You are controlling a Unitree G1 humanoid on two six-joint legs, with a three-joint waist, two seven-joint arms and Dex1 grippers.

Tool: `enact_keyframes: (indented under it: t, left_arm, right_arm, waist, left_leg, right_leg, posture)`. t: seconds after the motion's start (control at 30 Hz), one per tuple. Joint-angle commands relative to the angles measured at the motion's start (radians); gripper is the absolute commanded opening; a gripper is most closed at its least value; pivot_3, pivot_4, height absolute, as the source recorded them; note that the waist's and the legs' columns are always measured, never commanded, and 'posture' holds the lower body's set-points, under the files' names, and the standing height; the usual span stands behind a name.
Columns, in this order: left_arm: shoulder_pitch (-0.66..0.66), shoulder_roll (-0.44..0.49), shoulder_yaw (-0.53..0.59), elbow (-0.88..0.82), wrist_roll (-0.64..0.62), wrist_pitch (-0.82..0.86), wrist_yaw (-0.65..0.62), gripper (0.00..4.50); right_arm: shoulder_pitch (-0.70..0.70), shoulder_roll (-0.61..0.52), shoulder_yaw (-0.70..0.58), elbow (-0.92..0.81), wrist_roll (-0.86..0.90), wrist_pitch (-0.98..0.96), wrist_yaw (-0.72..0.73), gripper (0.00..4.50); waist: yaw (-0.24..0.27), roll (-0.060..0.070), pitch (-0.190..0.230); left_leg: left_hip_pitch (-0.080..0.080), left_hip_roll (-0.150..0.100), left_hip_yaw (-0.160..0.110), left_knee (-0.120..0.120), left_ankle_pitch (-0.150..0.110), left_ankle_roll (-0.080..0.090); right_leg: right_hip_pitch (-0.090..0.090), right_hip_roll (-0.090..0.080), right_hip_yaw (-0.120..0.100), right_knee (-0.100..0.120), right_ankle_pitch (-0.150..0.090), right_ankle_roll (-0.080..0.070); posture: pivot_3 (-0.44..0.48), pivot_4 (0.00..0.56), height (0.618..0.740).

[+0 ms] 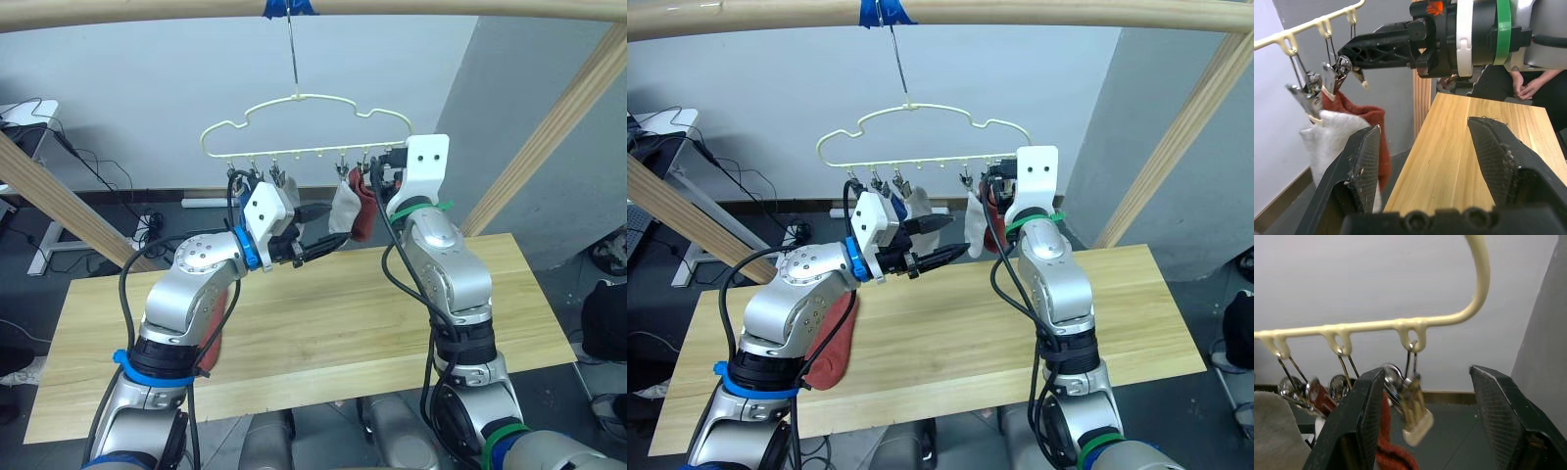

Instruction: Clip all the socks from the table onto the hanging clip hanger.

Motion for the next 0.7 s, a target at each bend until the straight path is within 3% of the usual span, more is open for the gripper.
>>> enact_keyframes:
  t: [0.03,0.33,0.7]
  left_arm:
    - [-0.002,0.01,0.041,-0.015,-0.029,-0.012,-0.014,3.16]
    - [-0.011,0.03,0.054,-0.012,-0.049,-0.005,-0.051,3.16]
    - [-0.05,0.051,0.072,0.007,-0.078,0.011,-0.078,3.16]
  right_arm:
    - [0.016,-0.025,-0.001,-0.112,-0.02,0.01,0.005,2.84]
    - [0.1,-0.061,0.016,-0.297,0.012,0.162,0.058,2.84]
    - [0.075,-0.01,0.017,-0.162,0.01,0.134,0.058,2.84]
  waist:
    - [0.001,0.0,0.0]
    - [0.008,0.0,0.0]
    - [0.01,0.0,0.0]
  left_leg:
    - [0.0,0.0,0.0,0.0,0.0,0.0]
    - [0.0,0.0,0.0,0.0,0.0,0.0]
    - [0.0,0.0,0.0,0.001,0.0,0.0]
  right_leg:
    - [0.0,0.0,0.0,0.0,0.0,0.0]
    - [0.0,0.0,0.0,0.001,0.0,0.0]
    - [0.0,0.0,0.0,0.001,0.0,0.0]
  posture:
    - [-0.207,0.231,0.74]
    - [-0.212,0.231,0.74]
    - [-0.2,0.231,0.74]
